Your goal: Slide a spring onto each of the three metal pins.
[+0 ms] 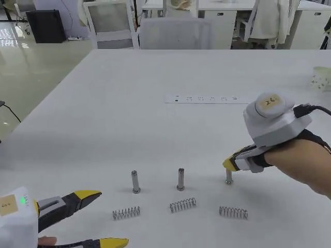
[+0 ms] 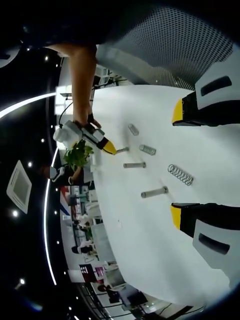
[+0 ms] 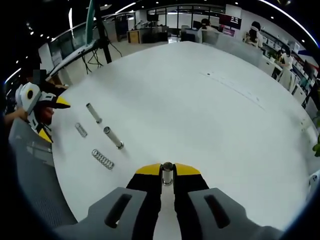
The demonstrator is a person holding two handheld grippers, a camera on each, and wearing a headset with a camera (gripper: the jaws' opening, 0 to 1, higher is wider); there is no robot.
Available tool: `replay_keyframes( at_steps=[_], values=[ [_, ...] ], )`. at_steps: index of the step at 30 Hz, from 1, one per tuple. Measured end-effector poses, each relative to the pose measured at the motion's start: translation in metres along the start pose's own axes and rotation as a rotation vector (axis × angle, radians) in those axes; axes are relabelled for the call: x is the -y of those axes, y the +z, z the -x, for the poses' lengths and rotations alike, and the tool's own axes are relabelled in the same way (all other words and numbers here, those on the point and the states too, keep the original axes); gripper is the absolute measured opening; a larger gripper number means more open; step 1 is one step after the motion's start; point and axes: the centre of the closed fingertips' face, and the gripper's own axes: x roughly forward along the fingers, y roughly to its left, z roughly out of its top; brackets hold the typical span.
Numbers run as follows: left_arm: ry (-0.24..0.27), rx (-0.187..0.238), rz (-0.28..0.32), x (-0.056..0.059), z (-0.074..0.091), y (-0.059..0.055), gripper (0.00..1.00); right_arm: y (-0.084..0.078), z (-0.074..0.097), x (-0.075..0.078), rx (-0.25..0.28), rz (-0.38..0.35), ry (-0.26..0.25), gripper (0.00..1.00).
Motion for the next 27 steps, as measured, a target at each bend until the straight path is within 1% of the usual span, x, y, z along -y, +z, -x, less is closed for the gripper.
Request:
replay_keyframes(
  at_steps=[10,15,22,27],
  values=[
    [0.001,-0.003,-0.001,0.0004,0.0014,-0.0018,0.57,-0.0063,0.0048,-0.002,-0.013,0.018,0.002,0.06],
    [0.001,-0.004,0.001,0.0004,0.002,-0.0028,0.57,-0.007,0.0055,-0.0014,-0.016,0.026,0.003,0.06],
    [0.001,-0.007,0.004,-0.0007,0.0019,-0.0045,0.57,-0.0083,0.0065,-0.0019,-0.024,0.06,0.002,0.06],
    [-0.004,-0.01,0.0,-0.0009,0.001,-0.0044,0.57,-0.008,0.0062,-0.0004,-0.023,0.065,0.003,0.07]
  ],
)
